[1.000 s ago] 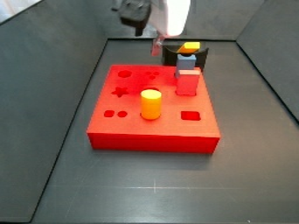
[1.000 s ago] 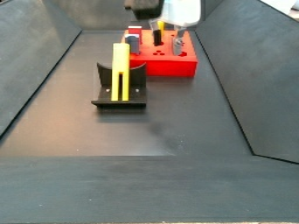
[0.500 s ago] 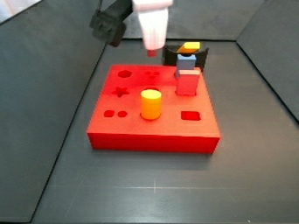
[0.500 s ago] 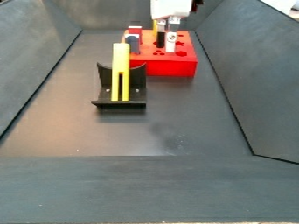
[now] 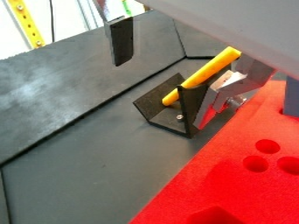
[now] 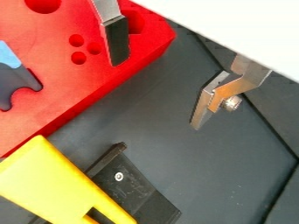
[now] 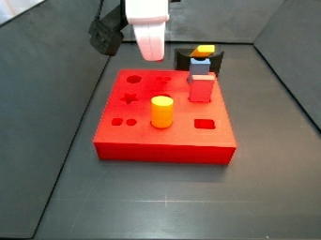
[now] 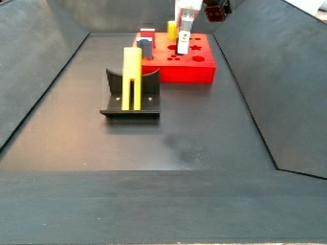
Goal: Pick up the square-circle object. Move up. Rotate the square-circle object. Place the square-circle object on the fixture. Regrasp the square-circle object. Move to above the board. Insert the square-circle object.
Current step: Regrasp the square-circle object.
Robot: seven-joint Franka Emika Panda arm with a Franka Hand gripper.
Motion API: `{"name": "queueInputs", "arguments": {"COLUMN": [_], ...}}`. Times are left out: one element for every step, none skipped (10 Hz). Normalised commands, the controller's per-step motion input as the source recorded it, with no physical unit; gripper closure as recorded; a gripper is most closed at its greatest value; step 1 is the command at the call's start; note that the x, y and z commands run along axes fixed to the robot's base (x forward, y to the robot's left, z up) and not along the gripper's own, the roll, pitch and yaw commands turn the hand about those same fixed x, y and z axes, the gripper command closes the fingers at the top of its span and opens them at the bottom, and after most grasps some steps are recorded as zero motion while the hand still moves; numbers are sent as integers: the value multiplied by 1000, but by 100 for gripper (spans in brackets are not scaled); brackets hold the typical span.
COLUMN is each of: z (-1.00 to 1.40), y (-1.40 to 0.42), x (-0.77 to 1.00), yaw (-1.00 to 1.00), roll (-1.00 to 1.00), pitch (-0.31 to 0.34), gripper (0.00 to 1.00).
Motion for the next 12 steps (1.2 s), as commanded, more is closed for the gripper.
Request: {"name": "queueInputs", "arguments": {"z": [-1,-9,-19,-7,-3,-8,-7,-2,-1,-4,2,-2], "y": [-4,-3,-11,-16,-19,-19,-23,-26,-28,-29,-27,-24], "x": [1000,1000,1000,1000,1000,1000,1000,1000,1000,1000,991,846], "yaw": [-35,8,56,78,92,100,103,101,98,94,92,86], "roll": [136,111,86,64,34,24,17,9,6,0,1,3], "pitch": [261,253,257,244,227,216,209,194,189,186,185,187], "gripper": [0,0,0,0,0,0,0,0,0,0,0,0]}}
